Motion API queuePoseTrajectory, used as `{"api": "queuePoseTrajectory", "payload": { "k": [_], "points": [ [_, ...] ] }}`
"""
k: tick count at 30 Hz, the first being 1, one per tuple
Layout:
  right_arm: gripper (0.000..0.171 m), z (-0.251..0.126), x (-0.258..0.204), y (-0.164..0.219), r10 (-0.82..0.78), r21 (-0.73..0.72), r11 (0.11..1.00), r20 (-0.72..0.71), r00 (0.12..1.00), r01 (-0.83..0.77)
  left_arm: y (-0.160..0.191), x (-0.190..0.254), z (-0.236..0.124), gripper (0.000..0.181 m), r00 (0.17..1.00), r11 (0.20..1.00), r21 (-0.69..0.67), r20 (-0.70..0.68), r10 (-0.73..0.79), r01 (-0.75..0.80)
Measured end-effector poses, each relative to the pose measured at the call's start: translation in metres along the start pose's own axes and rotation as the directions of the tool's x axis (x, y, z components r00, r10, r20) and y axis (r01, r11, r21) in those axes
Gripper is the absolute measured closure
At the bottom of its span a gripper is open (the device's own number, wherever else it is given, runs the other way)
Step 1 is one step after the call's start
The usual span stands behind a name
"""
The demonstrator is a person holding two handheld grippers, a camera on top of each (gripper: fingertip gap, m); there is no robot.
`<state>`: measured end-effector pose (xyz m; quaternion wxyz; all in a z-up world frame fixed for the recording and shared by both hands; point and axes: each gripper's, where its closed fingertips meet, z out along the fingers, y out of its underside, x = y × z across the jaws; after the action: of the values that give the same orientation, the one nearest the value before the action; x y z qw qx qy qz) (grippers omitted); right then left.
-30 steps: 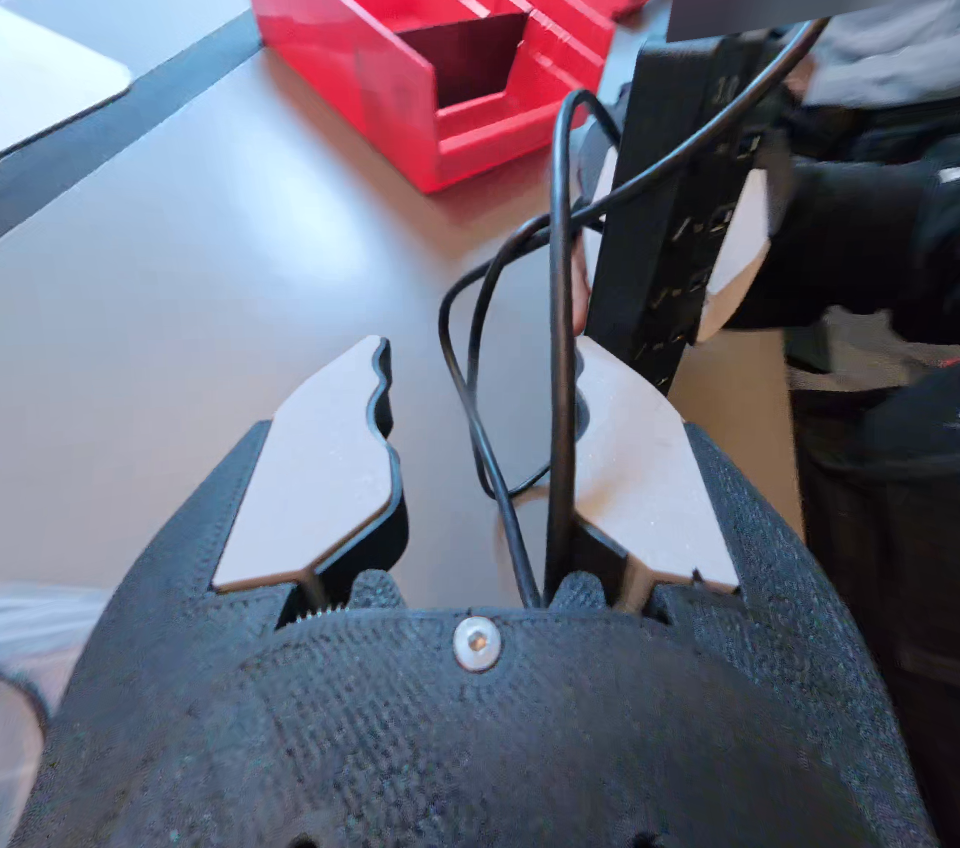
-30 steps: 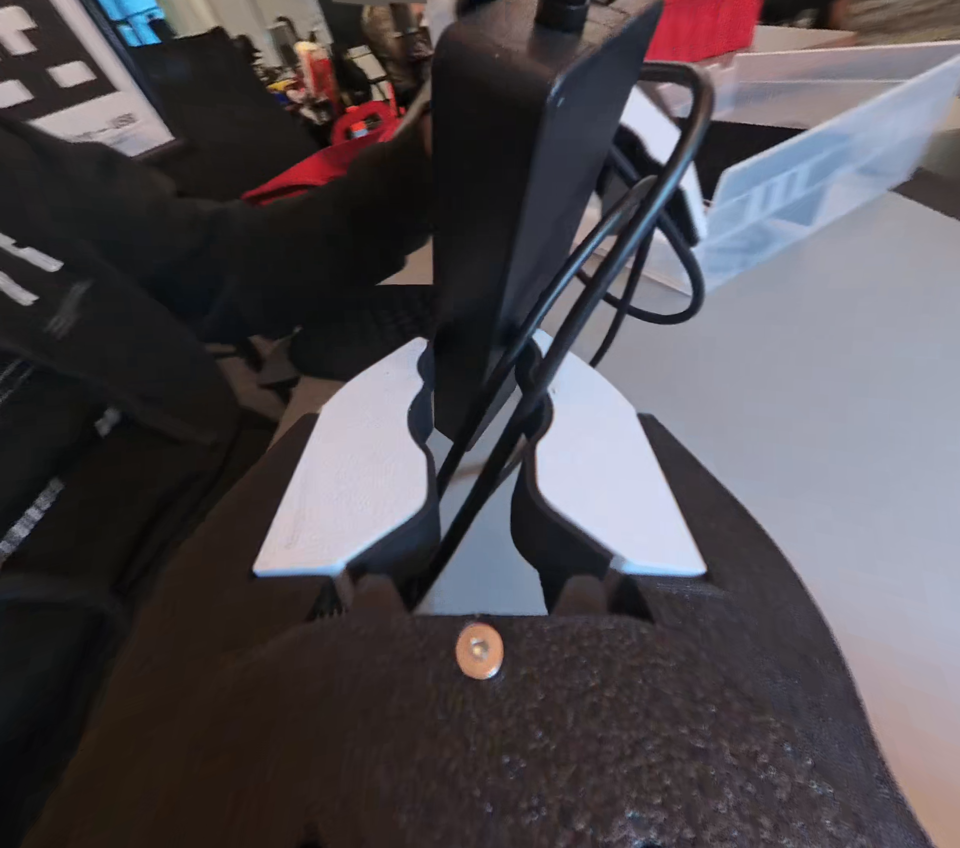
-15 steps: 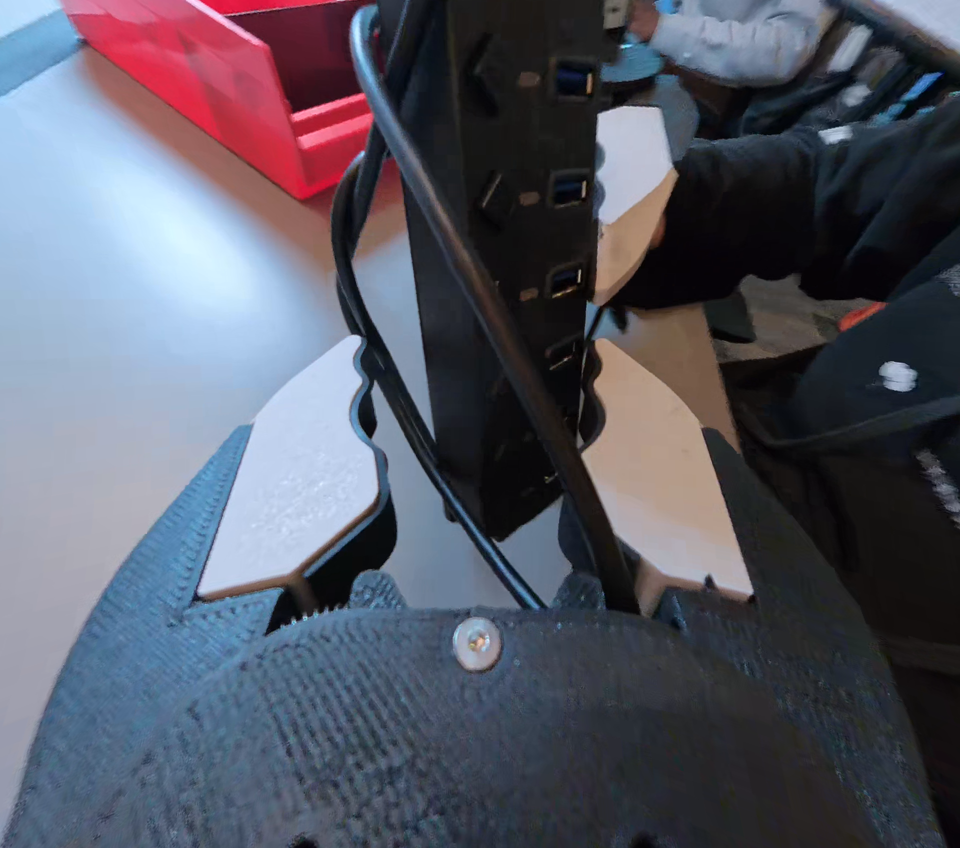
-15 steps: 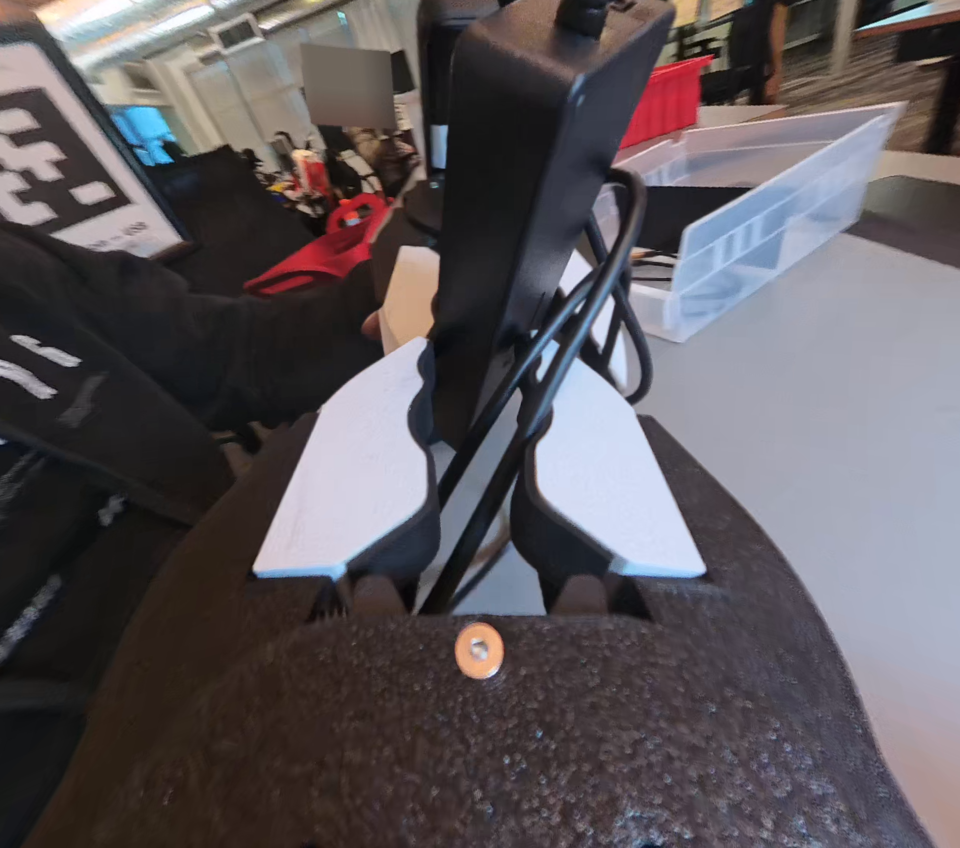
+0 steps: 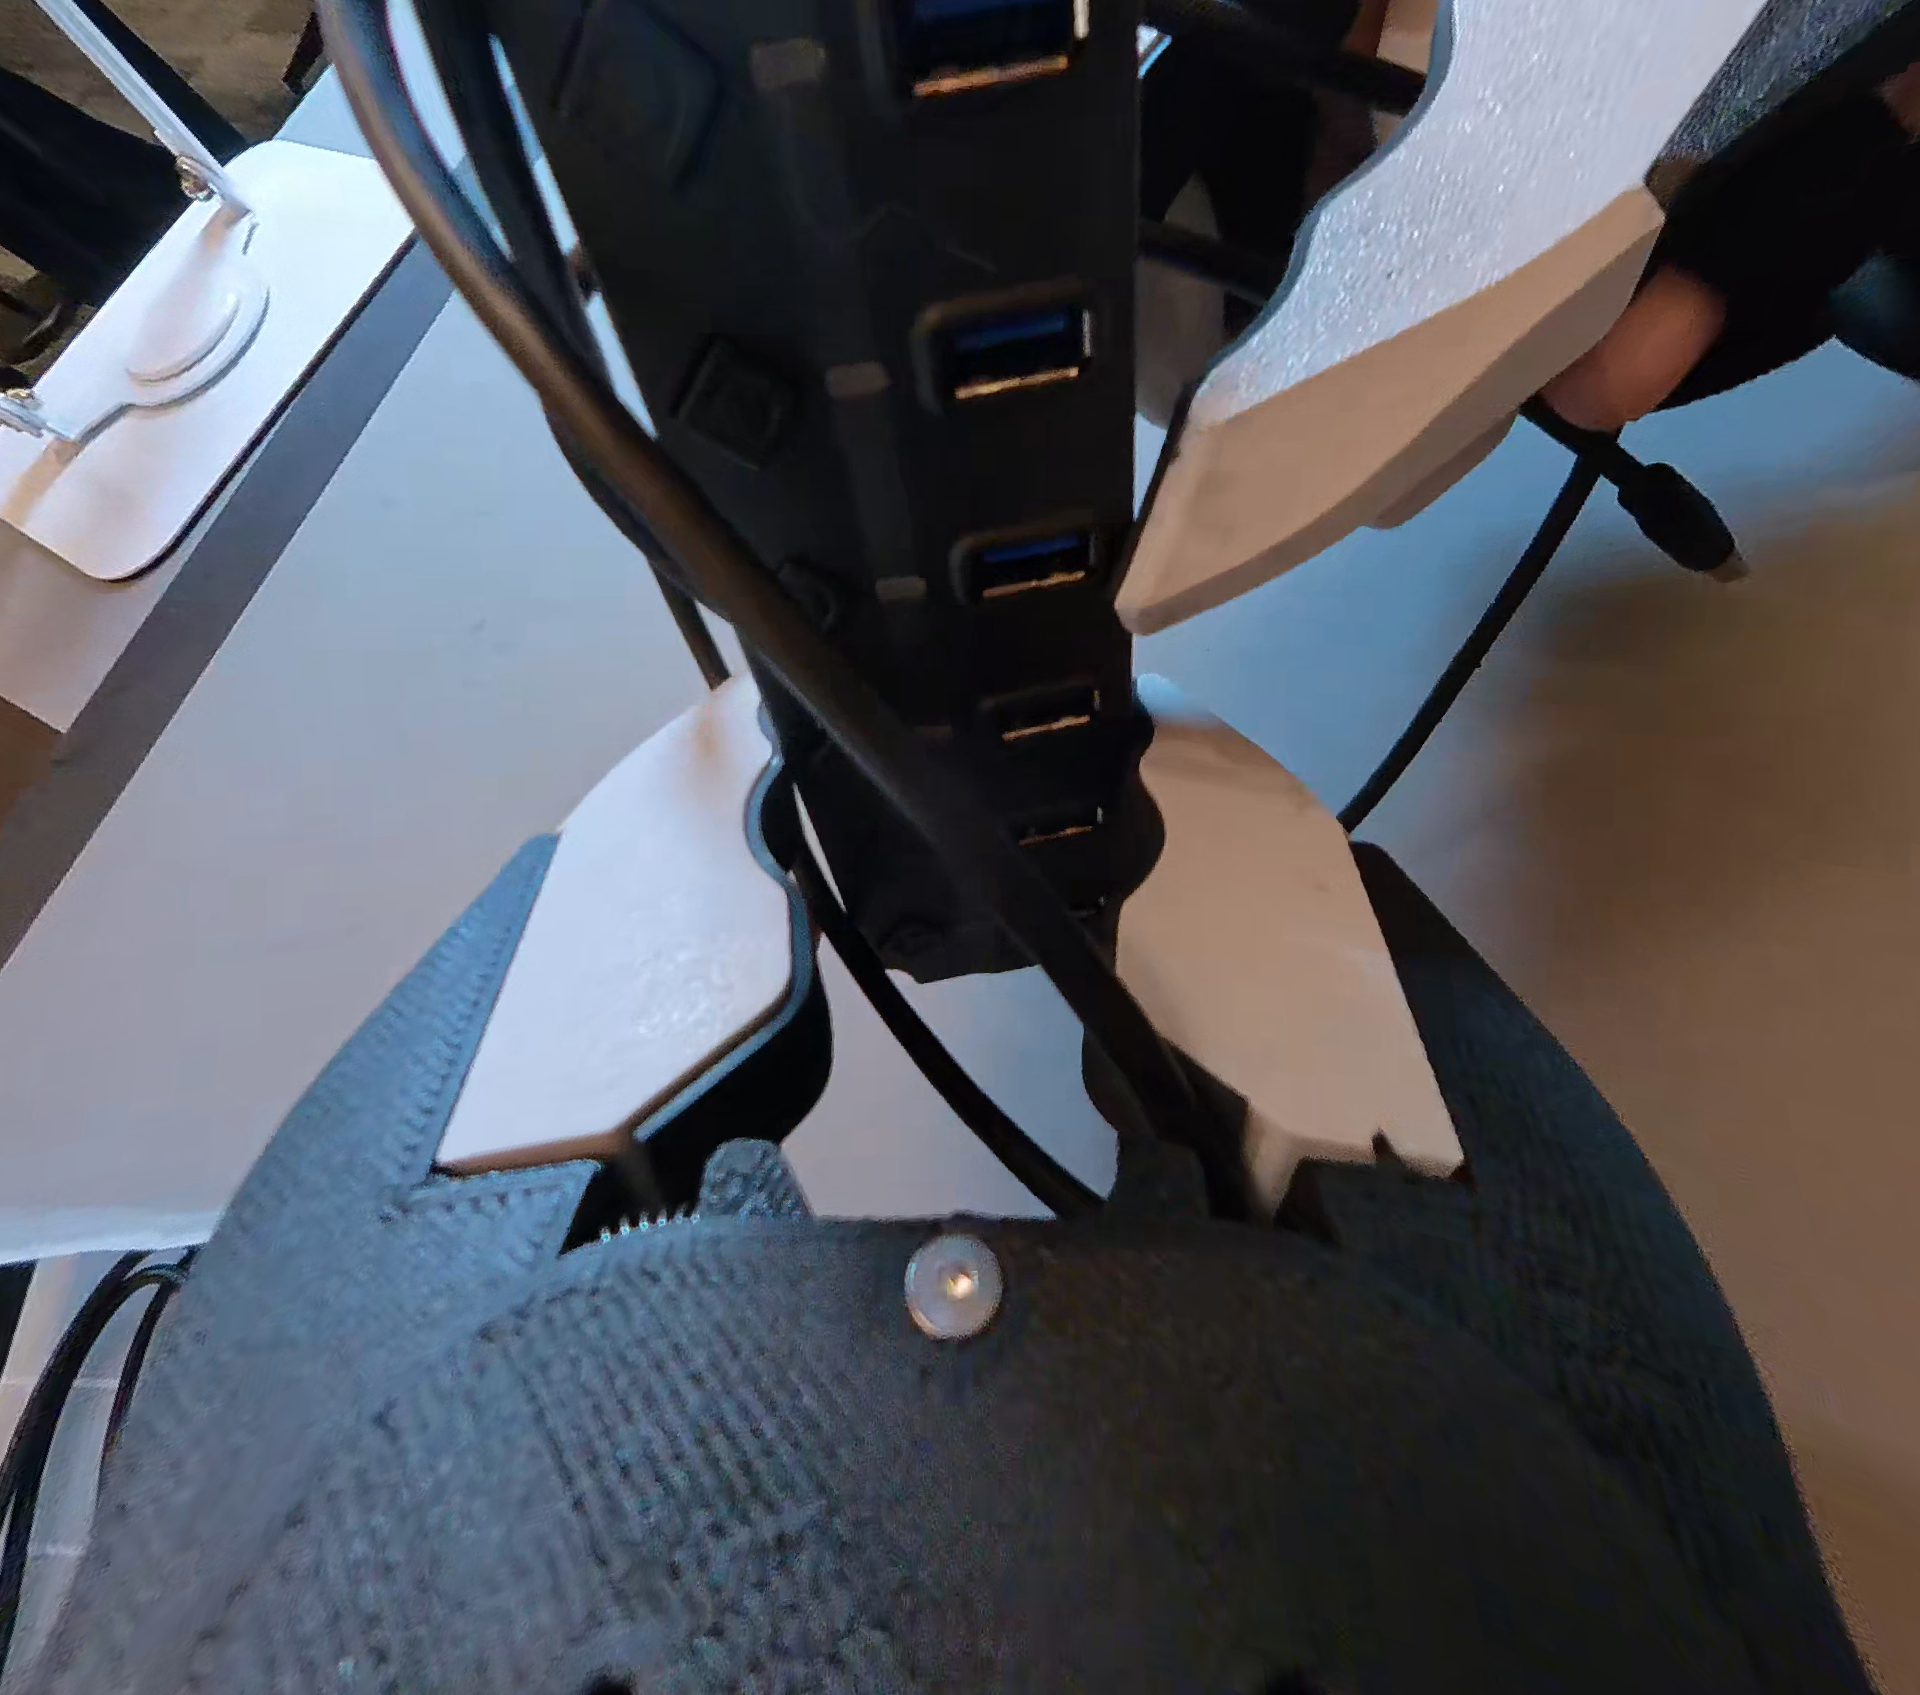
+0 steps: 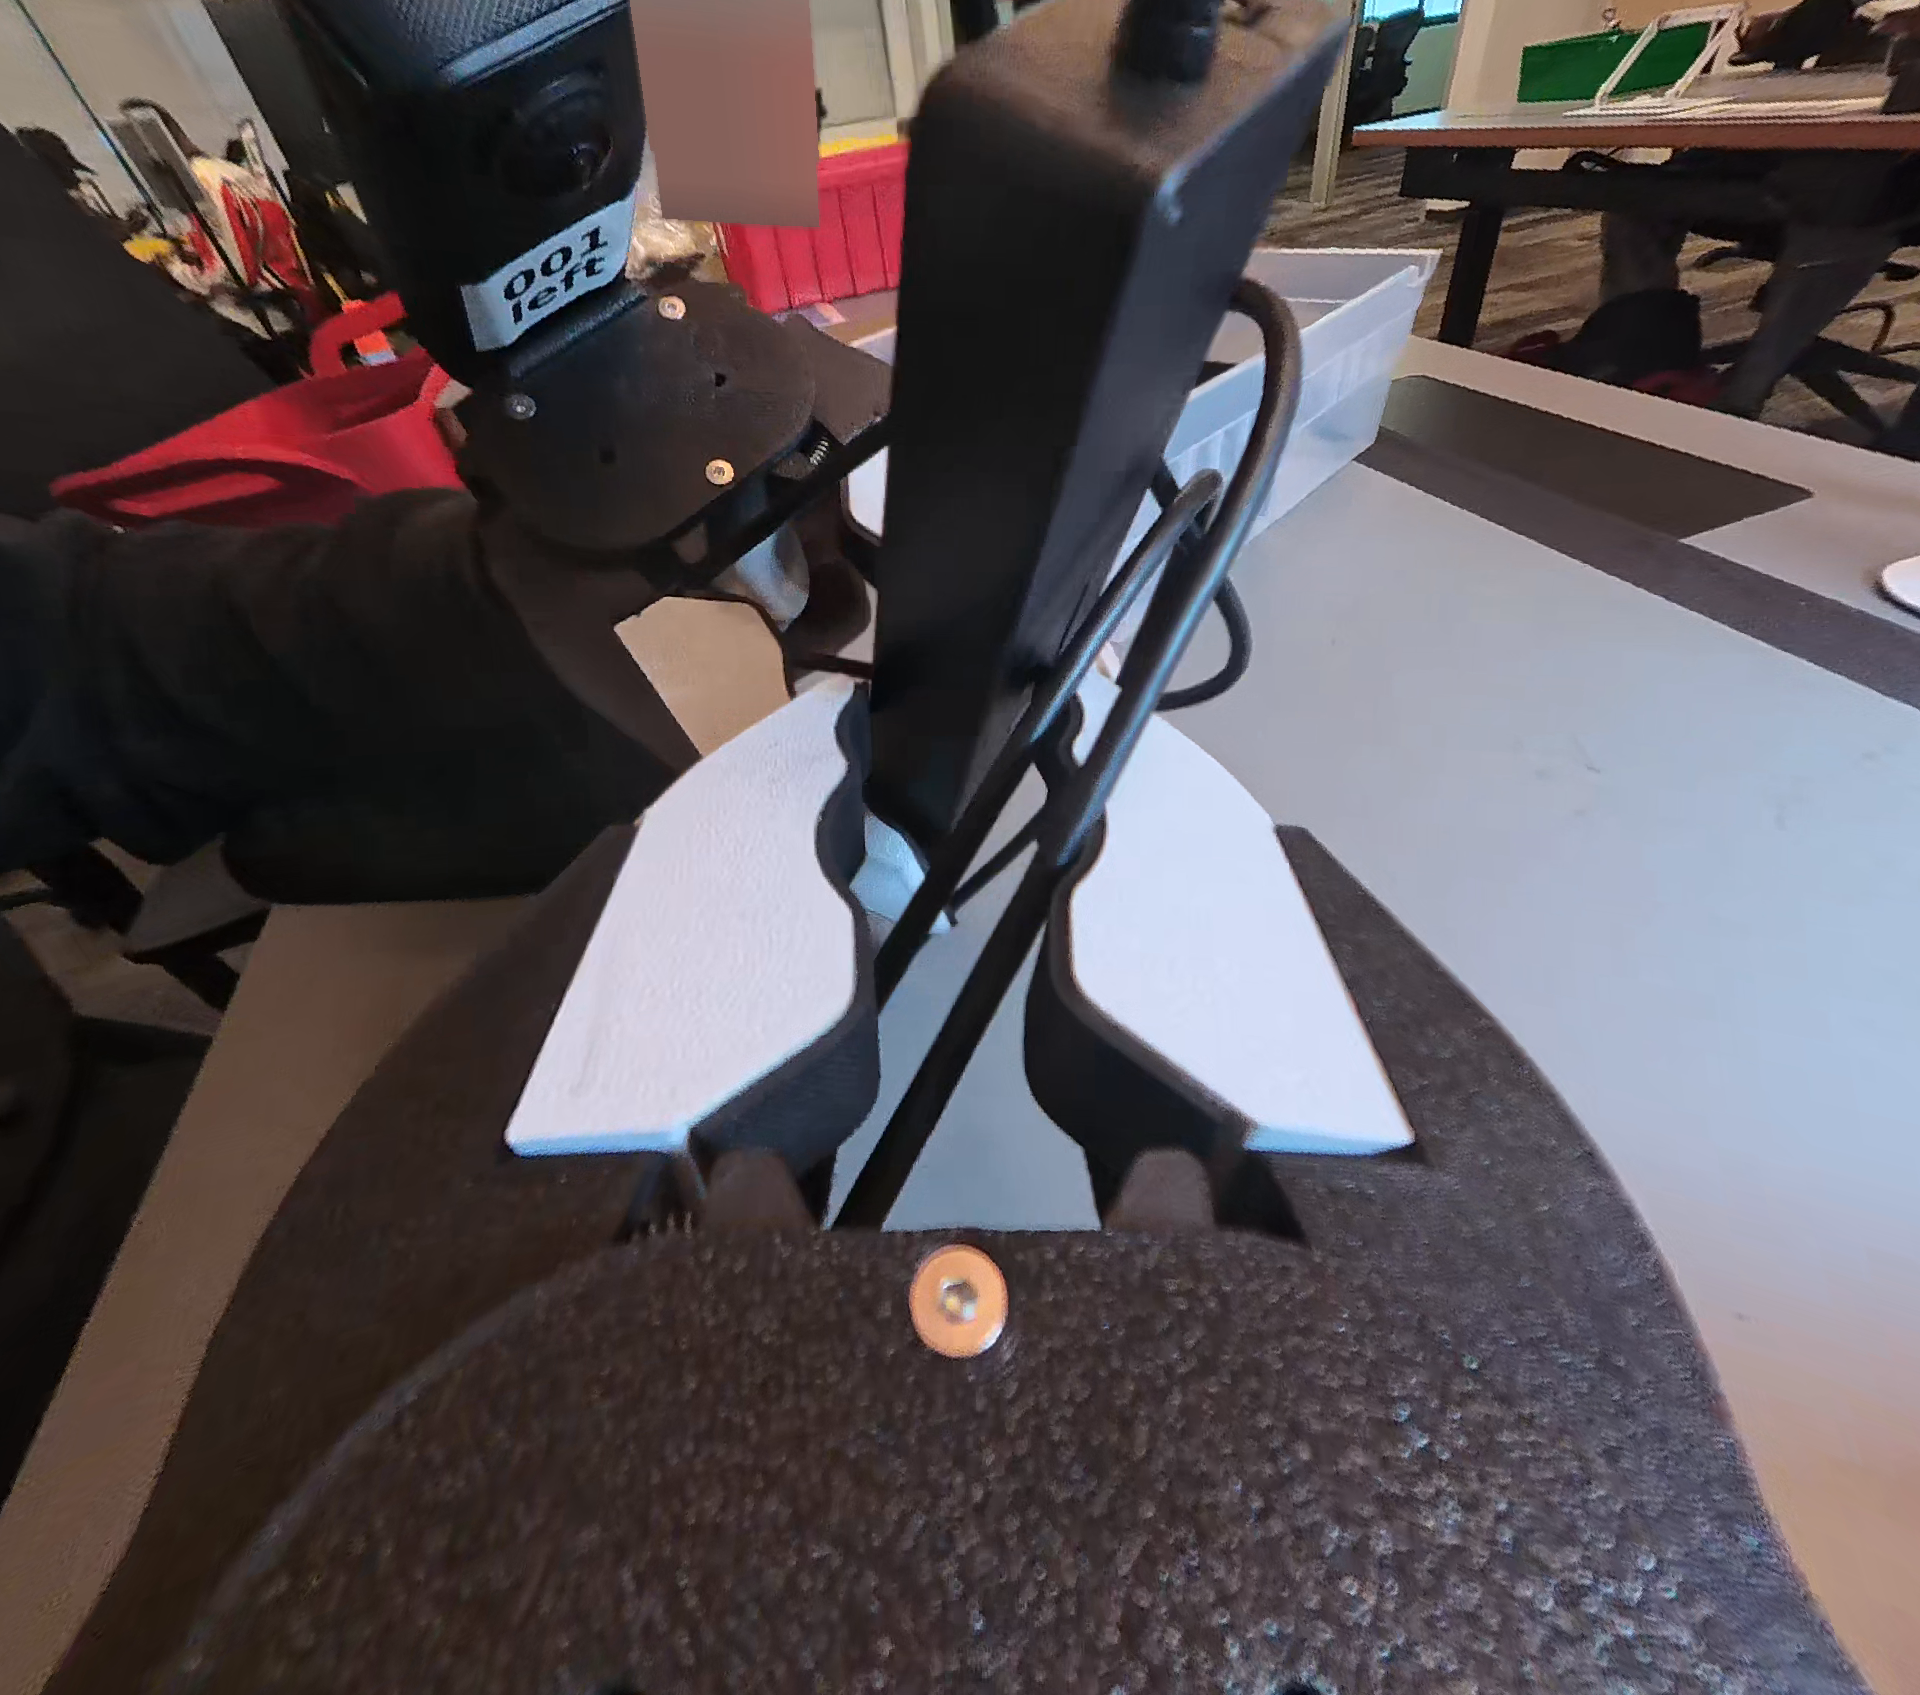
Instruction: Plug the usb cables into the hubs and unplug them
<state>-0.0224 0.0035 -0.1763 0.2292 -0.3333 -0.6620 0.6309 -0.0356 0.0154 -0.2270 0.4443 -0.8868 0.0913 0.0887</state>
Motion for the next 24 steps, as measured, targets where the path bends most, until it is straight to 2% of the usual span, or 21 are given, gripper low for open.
{"api": "queuePoseTrajectory", "payload": {
  "k": [7,17,21,24],
  "points": [
    [0.133,-0.007,0.001,0.002,-0.069,-0.08,0.994,0.026,0.997,0.071,0.0,0.004,-0.005,0.123,0.997,1.0,0.021,-0.072,-0.017,0.019],
    [0.12,-0.035,0.004,-0.004,-0.141,-0.141,0.977,0.123,0.982,0.158,-0.009,0.012,-0.019,0.123,0.959,0.986,0.108,-0.27,-0.091,0.124],
    [0.117,-0.053,0.002,-0.023,-0.096,-0.064,0.992,0.185,0.978,0.109,-0.021,0.021,-0.038,0.123,0.896,0.961,0.199,-0.434,-0.091,0.194],
    [0.104,-0.068,0.0,-0.041,-0.091,-0.017,0.995,0.23,0.969,0.097,-0.023,0.036,-0.057,0.123,0.818,0.95,0.243,-0.574,-0.023,0.198]
  ]
}}
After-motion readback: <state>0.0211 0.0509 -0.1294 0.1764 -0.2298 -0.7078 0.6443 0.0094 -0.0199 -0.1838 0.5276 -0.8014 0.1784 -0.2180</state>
